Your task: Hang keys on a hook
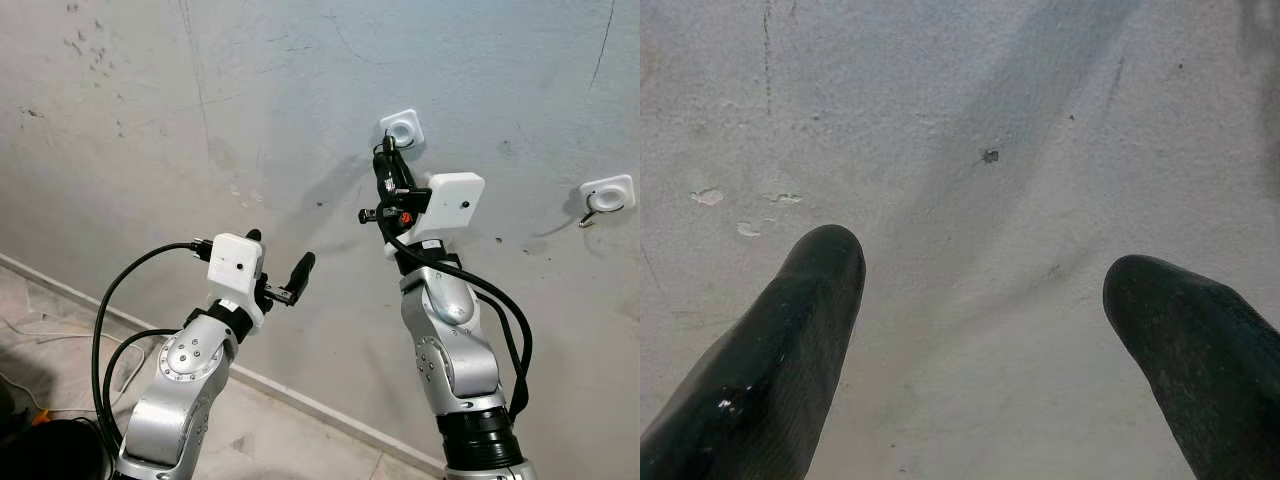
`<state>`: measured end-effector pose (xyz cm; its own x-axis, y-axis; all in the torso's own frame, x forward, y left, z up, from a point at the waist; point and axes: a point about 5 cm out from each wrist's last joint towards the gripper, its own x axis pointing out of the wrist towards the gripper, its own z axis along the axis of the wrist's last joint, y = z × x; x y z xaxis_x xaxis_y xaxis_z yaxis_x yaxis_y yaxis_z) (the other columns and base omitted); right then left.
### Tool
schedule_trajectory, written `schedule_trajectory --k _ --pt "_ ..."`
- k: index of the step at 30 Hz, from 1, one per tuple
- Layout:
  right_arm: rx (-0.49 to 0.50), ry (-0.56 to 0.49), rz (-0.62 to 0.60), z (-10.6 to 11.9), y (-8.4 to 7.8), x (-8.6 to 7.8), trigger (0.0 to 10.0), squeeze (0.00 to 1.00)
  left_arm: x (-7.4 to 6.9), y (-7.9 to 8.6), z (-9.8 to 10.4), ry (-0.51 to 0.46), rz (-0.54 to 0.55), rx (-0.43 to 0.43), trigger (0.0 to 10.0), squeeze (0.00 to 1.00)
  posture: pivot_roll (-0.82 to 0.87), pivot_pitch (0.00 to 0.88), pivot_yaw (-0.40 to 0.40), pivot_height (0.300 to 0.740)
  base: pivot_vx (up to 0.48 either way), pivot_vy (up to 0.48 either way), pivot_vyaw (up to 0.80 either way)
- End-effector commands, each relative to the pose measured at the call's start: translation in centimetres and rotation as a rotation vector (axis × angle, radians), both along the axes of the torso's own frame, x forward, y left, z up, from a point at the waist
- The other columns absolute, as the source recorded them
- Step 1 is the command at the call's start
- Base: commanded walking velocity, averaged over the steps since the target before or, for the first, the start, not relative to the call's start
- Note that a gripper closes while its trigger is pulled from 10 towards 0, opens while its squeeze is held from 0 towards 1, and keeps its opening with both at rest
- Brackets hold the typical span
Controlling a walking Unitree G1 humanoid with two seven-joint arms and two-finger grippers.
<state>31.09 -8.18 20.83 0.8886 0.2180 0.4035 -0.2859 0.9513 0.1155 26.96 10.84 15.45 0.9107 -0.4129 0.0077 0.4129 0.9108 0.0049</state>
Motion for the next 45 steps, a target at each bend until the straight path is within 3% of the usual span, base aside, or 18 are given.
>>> schedule_trajectory --k 1,34,45 --pt "-0.019 0.098 -0.011 -2.1 -0.5 -0.1 10.0 0.00 -0.2 -0.2 0.4 -0.009 -0.016 -0.005 10.0 0.00 0.18 0.035 -0.062 0.740 0.000 0.000 0.00" --pt "-0.062 0.214 0.032 -5.3 -1.2 -2.6 10.0 0.00 -0.1 -0.1 0.4 -0.013 -0.021 0.002 10.0 0.00 0.18 0.033 -0.059 0.740 0.000 0.000 0.00" --pt "-0.065 0.225 0.032 -5.5 -1.2 -2.8 10.0 0.00 -0.1 -0.1 0.4 -0.014 -0.025 0.004 10.0 0.00 0.18 0.029 -0.056 0.740 0.000 0.000 0.00"
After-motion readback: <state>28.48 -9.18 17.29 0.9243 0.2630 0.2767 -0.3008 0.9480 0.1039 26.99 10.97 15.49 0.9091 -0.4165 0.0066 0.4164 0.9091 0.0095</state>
